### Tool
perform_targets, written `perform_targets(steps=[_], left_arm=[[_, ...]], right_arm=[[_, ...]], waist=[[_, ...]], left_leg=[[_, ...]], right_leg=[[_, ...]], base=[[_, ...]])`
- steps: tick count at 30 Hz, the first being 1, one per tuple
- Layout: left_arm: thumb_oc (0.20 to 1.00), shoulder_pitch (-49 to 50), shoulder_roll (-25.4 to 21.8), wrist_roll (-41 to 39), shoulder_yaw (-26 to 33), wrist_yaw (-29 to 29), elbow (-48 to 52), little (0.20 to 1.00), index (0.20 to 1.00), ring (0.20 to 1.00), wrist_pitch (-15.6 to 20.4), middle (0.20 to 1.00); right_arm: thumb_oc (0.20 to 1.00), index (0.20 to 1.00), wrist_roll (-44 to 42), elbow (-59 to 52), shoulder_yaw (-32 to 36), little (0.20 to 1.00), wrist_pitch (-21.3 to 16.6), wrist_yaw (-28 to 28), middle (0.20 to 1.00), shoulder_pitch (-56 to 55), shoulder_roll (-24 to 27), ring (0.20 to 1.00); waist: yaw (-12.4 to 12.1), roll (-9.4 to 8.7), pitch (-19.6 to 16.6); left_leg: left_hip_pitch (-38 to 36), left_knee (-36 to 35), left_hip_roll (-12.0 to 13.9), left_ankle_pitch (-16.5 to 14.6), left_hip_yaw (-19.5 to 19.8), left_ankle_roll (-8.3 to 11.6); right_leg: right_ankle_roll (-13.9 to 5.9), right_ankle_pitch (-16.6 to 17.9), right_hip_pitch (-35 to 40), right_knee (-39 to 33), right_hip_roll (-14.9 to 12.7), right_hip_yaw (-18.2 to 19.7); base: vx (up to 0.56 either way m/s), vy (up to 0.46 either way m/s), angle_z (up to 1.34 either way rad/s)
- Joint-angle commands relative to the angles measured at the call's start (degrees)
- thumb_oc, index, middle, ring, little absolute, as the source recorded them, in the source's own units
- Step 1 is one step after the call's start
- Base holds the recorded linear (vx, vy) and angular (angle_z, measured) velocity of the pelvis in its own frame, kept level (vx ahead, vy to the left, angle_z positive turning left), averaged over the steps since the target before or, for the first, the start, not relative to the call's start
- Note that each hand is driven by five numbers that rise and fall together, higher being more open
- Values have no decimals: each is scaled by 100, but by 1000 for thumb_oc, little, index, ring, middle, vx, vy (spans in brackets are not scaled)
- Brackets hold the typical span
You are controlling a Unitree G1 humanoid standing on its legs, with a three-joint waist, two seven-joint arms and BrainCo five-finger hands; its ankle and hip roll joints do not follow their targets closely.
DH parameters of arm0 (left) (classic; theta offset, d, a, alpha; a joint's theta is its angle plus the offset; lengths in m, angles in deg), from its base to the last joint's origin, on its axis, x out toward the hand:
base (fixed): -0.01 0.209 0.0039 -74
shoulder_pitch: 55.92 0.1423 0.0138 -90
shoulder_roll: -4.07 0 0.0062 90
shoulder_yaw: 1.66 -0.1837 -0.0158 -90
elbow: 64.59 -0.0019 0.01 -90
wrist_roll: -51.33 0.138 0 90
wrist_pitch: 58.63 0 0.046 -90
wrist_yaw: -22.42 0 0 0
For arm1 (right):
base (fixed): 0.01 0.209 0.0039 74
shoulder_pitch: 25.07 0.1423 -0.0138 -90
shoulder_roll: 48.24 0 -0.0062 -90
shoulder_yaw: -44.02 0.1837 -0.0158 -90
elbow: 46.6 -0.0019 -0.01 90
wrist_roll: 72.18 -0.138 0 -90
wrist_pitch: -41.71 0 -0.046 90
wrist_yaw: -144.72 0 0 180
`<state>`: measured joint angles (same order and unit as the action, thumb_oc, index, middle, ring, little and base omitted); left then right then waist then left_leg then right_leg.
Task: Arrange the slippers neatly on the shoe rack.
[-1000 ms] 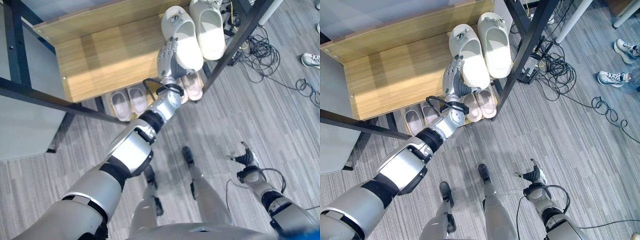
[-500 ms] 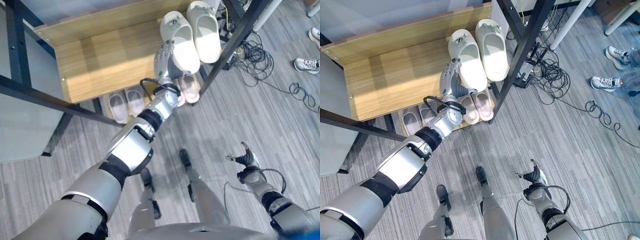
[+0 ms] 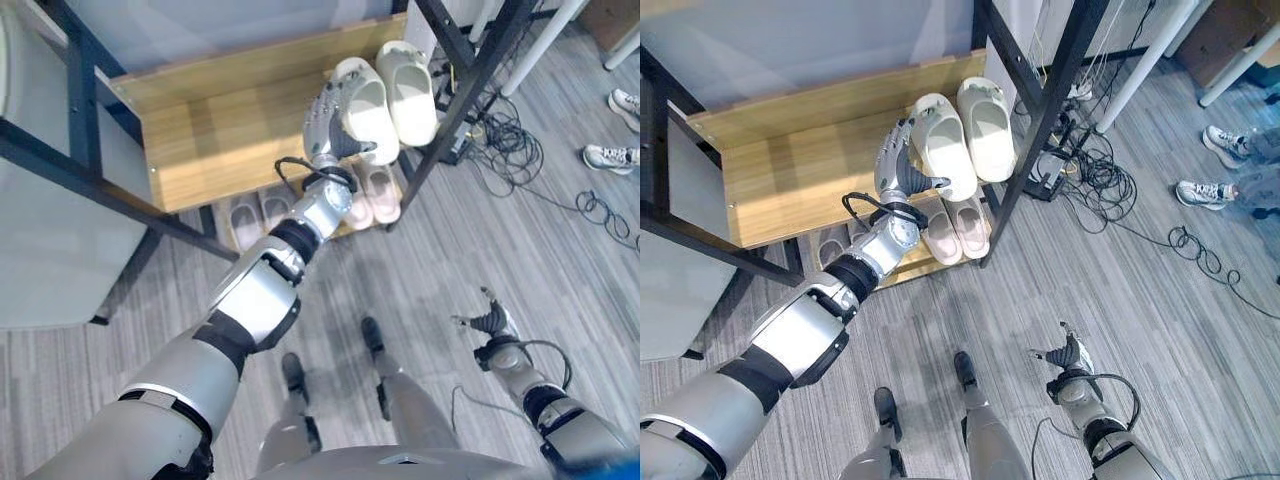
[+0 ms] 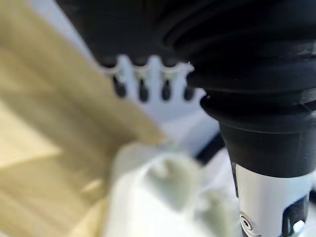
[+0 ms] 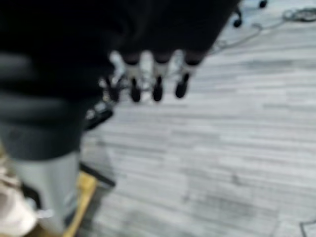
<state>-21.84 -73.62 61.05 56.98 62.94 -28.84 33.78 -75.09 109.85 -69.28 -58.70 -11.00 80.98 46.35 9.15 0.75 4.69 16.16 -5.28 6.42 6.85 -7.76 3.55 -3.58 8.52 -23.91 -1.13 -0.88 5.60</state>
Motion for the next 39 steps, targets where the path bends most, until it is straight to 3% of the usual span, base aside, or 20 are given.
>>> perform_targets(steps=[1,5,8,13,16,19,21,25,31,37,38,39], left_arm=[[1000,-171,242,4,53,-144,-126,1000,1000,1000,465,1000],[1000,556,141,193,-251,-406,416,1000,1000,1000,578,1000],[1000,1323,-267,232,-301,-772,1227,1000,1000,1000,739,1000],[1000,2665,-1029,43,153,-1255,2547,1000,1000,1000,920,1000],[1000,3158,-1243,-166,429,-1428,2897,1000,1000,1000,999,1000],[1000,4326,-1683,-773,874,-1930,3649,1000,1000,1000,1225,1000],[1000,4595,-1763,-950,968,-2074,3769,1000,1000,1000,1254,1000],[1000,5900,-2250,-2174,1505,-3028,4264,1000,1000,1000,1410,1000],[1000,6626,-2387,-2163,1785,-3354,3662,1000,1000,1000,1237,1000],[1000,6756,-1782,-1858,1755,-3413,1737,1000,1000,1000,958,1000],[1000,6551,-1505,-1479,1918,-3245,502,1000,1000,1000,817,1000],[1000,6535,-1492,-1472,1917,-3238,478,1000,1000,1000,832,1000]], right_arm=[[1000,1000,-159,294,258,1000,19,55,1000,35,144,1000],[1000,1000,-177,343,385,1000,63,1,1000,-153,17,1000],[1000,1000,-94,282,515,1000,134,-35,1000,-347,-82,1000],[1000,1000,43,218,801,1000,244,-137,1000,-836,-236,1000],[1000,1000,97,258,883,1000,297,-195,1000,-952,-310,1000],[1000,1000,184,367,1101,1000,391,-266,1000,-1276,-379,1000],[1000,1000,203,391,1138,1000,407,-286,1000,-1356,-416,1000],[1000,1000,272,472,1448,1000,475,-371,1000,-1749,-542,1000],[1000,1000,194,631,1605,1000,508,-501,1000,-1807,-637,1000],[1000,1000,85,694,1660,1000,473,-511,1000,-1796,-669,1000],[1000,1000,4,754,1701,1000,461,-535,1000,-1825,-673,1000],[1000,1000,3,756,1702,1000,460,-536,1000,-1819,-668,1000]], waist=[[-117,20,119],[-243,20,-43],[-412,36,-200],[-654,-15,-480],[-737,-51,-572],[-892,-111,-734],[-913,-121,-779],[-977,-136,-927],[-1028,-166,-1001],[-998,-130,-1019],[-971,-146,-1015],[-969,-141,-1007]], left_leg=[[16,300,109,-406,522,174],[-369,211,44,-437,582,134],[-801,103,-55,-472,623,83],[-1248,33,-162,-568,728,28],[-1340,28,-187,-597,770,16],[-1466,28,-231,-655,825,-8],[-1499,28,-242,-674,824,-18],[-1618,28,-287,-728,782,-48],[-1812,28,-320,-770,806,-78],[-1929,28,-332,-799,800,-101],[-1931,28,-327,-793,808,-104],[-1935,28,-326,-794,811,-103]], right_leg=[[-289,-483,194,117,-331,-761],[-322,-519,584,108,-383,-939],[-357,-569,1023,81,-386,-1116],[-417,-589,1556,-46,-409,-1292],[-432,-600,1686,-75,-412,-1333],[-471,-557,1858,-154,-435,-1408],[-483,-548,1899,-173,-435,-1398],[-532,-471,2033,-277,-461,-1357],[-524,-533,2226,-239,-471,-1266],[-506,-551,2341,-278,-470,-1206],[-495,-555,2343,-277,-469,-1203],[-495,-556,2347,-276,-469,-1206]], base=[[17,16,19],[23,18,34],[26,51,21],[-6,51,16],[-36,54,8],[-67,60,10],[-37,37,9],[-63,56,4],[-4,10,-2],[-3,12,-7],[0,0,0],[-34,12,5]])
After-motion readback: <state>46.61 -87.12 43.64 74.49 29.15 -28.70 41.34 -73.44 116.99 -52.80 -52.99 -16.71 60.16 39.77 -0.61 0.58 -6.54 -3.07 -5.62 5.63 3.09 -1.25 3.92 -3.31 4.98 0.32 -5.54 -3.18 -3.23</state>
